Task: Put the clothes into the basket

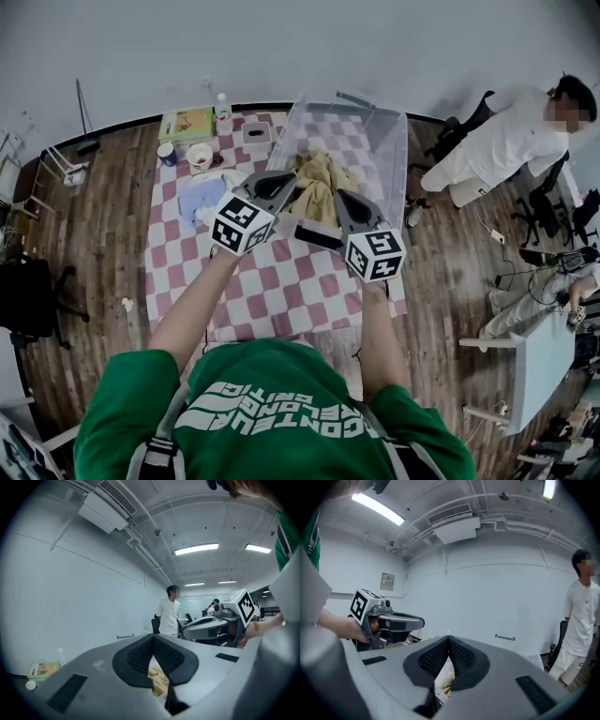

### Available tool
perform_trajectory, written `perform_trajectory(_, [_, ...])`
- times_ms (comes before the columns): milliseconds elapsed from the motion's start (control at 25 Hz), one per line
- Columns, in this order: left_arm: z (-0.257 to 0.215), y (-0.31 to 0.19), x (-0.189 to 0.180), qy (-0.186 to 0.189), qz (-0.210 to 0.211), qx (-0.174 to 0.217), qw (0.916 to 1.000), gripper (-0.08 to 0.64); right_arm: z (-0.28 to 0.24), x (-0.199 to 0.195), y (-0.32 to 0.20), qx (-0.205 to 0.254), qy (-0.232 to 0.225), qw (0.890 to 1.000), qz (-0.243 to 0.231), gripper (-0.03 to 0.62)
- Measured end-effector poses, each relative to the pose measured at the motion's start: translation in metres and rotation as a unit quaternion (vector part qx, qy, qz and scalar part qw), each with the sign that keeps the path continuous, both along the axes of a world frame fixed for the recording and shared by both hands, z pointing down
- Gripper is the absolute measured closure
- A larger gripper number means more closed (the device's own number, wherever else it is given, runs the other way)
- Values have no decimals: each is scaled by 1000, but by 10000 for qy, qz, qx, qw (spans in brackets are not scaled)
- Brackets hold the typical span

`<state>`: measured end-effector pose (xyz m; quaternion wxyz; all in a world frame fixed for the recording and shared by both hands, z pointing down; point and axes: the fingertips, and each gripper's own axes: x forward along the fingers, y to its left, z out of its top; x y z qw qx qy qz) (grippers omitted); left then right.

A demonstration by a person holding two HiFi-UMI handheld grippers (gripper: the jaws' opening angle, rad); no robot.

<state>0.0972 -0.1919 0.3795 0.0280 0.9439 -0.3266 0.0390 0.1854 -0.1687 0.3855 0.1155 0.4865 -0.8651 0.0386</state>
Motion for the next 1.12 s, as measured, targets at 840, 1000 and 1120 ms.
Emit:
perform_trajectory(840, [83,12,-213,-53,-1218,-620,9906,558,83,-165,27,-575,289,9957,-669,583])
perform_trajectory(1000, [105,9,-248,-122,-1359,-772,9876,558,107,-200,21,-697,327,9943,-738,583])
perform_trajectory(1120, [125,5,-270,-194,-1454,-911,9850,558,126,-220,12,-804,351,9938,-690,583])
